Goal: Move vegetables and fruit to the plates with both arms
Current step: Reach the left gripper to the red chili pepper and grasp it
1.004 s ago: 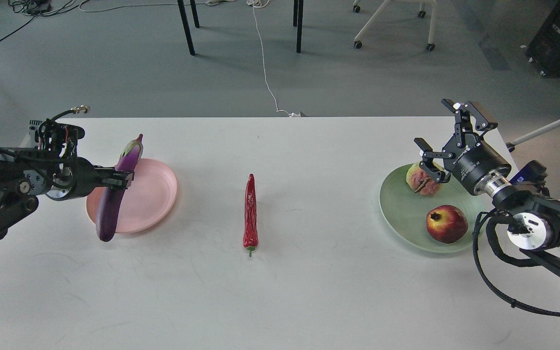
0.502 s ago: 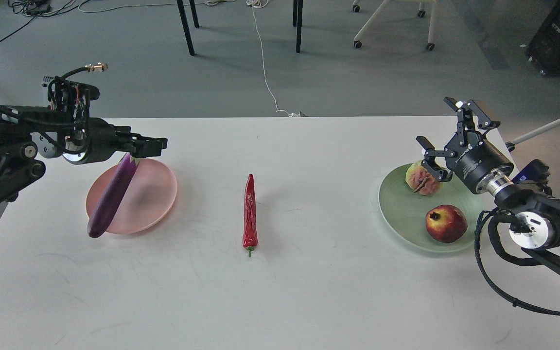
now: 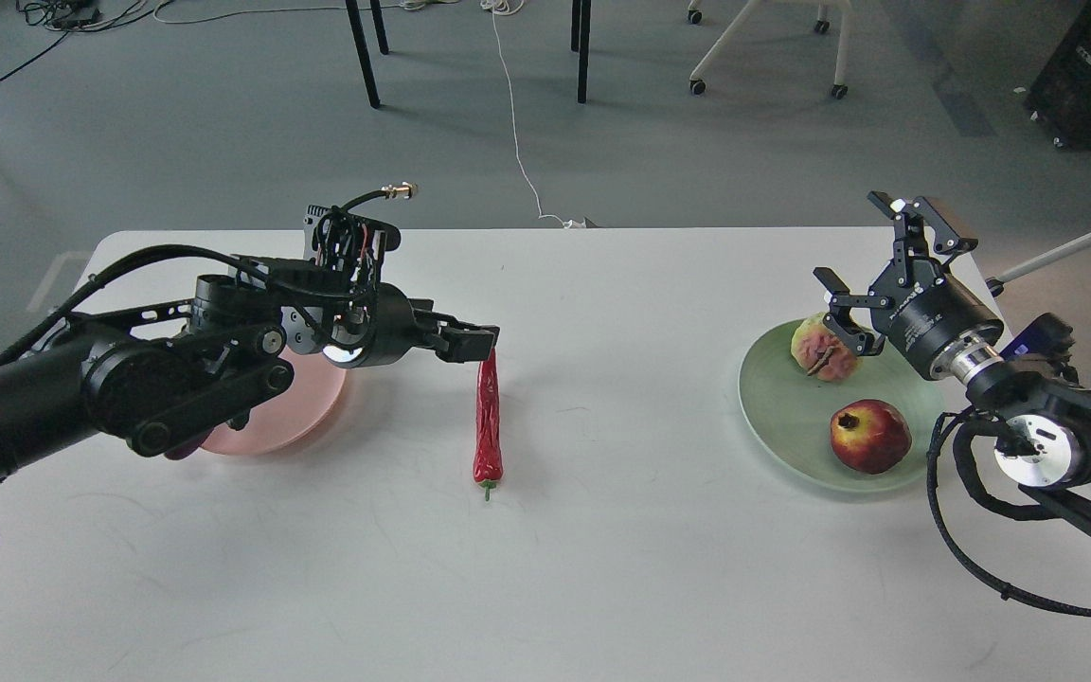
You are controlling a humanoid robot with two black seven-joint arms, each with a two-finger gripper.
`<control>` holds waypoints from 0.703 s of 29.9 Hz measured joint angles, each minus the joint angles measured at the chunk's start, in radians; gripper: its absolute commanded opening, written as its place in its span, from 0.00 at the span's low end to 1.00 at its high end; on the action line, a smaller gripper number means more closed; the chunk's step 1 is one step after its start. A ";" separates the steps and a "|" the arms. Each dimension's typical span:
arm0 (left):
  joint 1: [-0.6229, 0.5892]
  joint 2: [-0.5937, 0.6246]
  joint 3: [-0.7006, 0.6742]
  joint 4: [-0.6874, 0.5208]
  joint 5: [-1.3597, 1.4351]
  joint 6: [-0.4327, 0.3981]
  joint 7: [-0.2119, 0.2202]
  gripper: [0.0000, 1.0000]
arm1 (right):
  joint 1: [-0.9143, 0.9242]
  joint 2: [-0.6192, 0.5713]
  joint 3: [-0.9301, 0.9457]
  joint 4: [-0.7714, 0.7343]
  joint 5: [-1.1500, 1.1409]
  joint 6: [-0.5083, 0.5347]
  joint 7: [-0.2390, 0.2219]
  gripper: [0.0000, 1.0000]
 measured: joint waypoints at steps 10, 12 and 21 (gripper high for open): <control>0.064 -0.043 0.012 0.033 0.009 0.000 0.012 0.98 | -0.022 -0.007 0.000 -0.003 0.000 0.000 0.000 0.98; 0.080 -0.059 0.011 0.033 0.005 0.000 0.013 0.98 | -0.024 -0.007 0.000 -0.003 -0.001 0.000 0.000 0.98; 0.088 -0.117 0.007 0.060 0.002 -0.002 0.020 0.98 | -0.025 -0.005 0.000 -0.002 -0.001 0.000 0.000 0.98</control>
